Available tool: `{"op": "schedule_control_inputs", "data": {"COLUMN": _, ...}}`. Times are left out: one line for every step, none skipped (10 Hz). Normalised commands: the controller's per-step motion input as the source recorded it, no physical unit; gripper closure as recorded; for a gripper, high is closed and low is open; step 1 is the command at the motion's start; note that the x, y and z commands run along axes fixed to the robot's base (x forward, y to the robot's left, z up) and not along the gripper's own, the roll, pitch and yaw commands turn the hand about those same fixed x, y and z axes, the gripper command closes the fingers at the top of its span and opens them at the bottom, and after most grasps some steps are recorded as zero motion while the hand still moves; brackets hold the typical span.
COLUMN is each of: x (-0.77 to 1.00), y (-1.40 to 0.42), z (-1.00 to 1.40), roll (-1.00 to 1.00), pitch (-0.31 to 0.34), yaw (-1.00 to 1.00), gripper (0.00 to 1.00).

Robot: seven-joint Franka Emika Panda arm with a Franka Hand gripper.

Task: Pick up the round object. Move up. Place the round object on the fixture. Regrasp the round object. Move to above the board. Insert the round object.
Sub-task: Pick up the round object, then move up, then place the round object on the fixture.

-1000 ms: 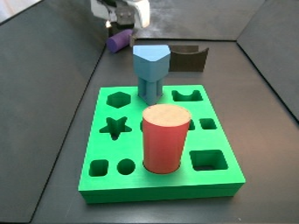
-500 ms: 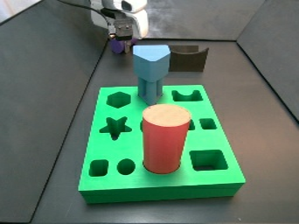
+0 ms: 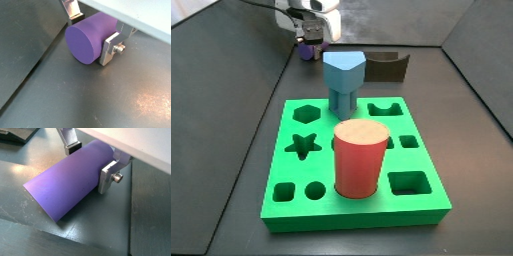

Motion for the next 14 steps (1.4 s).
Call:
{"op": "schedule_control_inputs", "data": {"x": 0.0, "y": 0.0, "z": 0.0, "roll": 0.0, "pitch": 0.0, "yaw": 0.0, "gripper": 1.0}}
{"op": "schedule_control_inputs", "data": {"x": 0.0, "y": 0.0, "z": 0.0, "roll": 0.0, "pitch": 0.0, "yaw": 0.0, "gripper": 1.0}}
{"op": "schedule_control_inputs", "data": {"x": 0.0, "y": 0.0, "z": 0.0, "roll": 0.0, "pitch": 0.0, "yaw": 0.0, "gripper": 1.0}}
{"op": "schedule_control_inputs", "data": {"x": 0.0, "y": 0.0, "z": 0.0, "roll": 0.0, "pitch": 0.0, "yaw": 0.0, "gripper": 1.0}}
{"op": "schedule_control_inputs", "data": {"x": 0.0, "y": 0.0, "z": 0.0, "roll": 0.0, "pitch": 0.0, "yaw": 0.0, "gripper": 1.0}}
{"op": "schedule_control_inputs", "data": {"x": 0.0, "y": 0.0, "z": 0.83, "roll": 0.0, "pitch": 0.0, "yaw": 0.0, "gripper": 1.0}}
{"op": "schedule_control_inputs", "data": {"x": -0.06, "y": 0.0, "z": 0.76, "roll": 0.0, "pitch": 0.041, "yaw": 0.02, "gripper": 1.0}}
{"op": "schedule_control_inputs", "data": {"x": -0.06, "y": 0.01, "z": 0.67, "roll": 0.0, "pitch": 0.046, "yaw": 0.01, "gripper": 1.0}}
{"op": "schedule_control_inputs", "data": {"x": -0.05, "y": 0.01, "z": 0.6, "roll": 0.01, "pitch": 0.051, "yaw": 0.0, "gripper": 1.0}}
{"op": "schedule_control_inputs", "data": {"x": -0.03, "y": 0.01, "z": 0.43, "roll": 0.03, "pitch": 0.059, "yaw": -0.01, "gripper": 1.0}}
{"op": "schedule_control_inputs", "data": {"x": -0.03, "y": 0.01, "z": 0.3, "roll": 0.05, "pitch": 0.061, "yaw": -0.02, "gripper": 1.0}}
{"op": "schedule_control_inputs", "data": {"x": 0.0, "y": 0.0, "z": 1.0, "roll": 0.0, "pitch": 0.0, "yaw": 0.0, "gripper": 1.0}}
{"op": "schedule_control_inputs", "data": {"x": 0.0, "y": 0.0, "z": 1.0, "roll": 0.01, "pitch": -0.006, "yaw": 0.0, "gripper": 1.0}}
{"op": "schedule_control_inputs", "data": {"x": -0.01, "y": 0.0, "z": 1.0, "roll": 0.03, "pitch": 0.016, "yaw": -0.01, "gripper": 1.0}}
